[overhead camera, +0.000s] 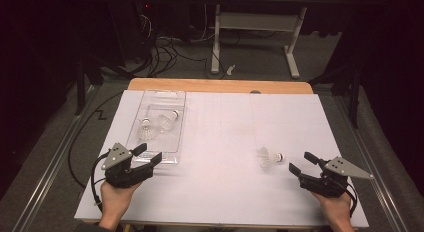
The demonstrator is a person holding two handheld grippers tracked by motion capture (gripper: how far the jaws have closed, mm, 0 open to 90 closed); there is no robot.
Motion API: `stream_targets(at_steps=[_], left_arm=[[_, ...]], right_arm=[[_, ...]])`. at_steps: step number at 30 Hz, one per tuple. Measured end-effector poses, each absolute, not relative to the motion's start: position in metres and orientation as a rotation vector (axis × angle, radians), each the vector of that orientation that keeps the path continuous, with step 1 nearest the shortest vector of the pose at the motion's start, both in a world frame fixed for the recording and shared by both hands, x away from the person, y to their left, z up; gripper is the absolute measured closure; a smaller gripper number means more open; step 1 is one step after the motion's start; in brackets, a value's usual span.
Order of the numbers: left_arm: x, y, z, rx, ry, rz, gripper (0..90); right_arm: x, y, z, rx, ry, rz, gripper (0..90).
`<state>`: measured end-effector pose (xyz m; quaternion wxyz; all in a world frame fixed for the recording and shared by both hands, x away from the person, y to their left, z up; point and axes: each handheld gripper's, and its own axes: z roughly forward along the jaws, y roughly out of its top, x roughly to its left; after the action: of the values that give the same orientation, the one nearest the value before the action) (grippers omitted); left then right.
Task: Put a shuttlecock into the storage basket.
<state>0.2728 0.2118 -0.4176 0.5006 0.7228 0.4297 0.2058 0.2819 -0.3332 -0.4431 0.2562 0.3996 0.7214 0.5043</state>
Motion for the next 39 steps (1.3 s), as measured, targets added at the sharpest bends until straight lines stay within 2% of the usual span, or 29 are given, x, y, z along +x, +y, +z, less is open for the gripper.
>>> stream_targets(at_steps=[39], left_arm=[[0.267, 0.216, -0.423, 1.721, 1.034, 0.501, 35.7]], right_arm=[[0.316, -0.297, -0.433, 1.077, 2.149, 1.28, 27.2]])
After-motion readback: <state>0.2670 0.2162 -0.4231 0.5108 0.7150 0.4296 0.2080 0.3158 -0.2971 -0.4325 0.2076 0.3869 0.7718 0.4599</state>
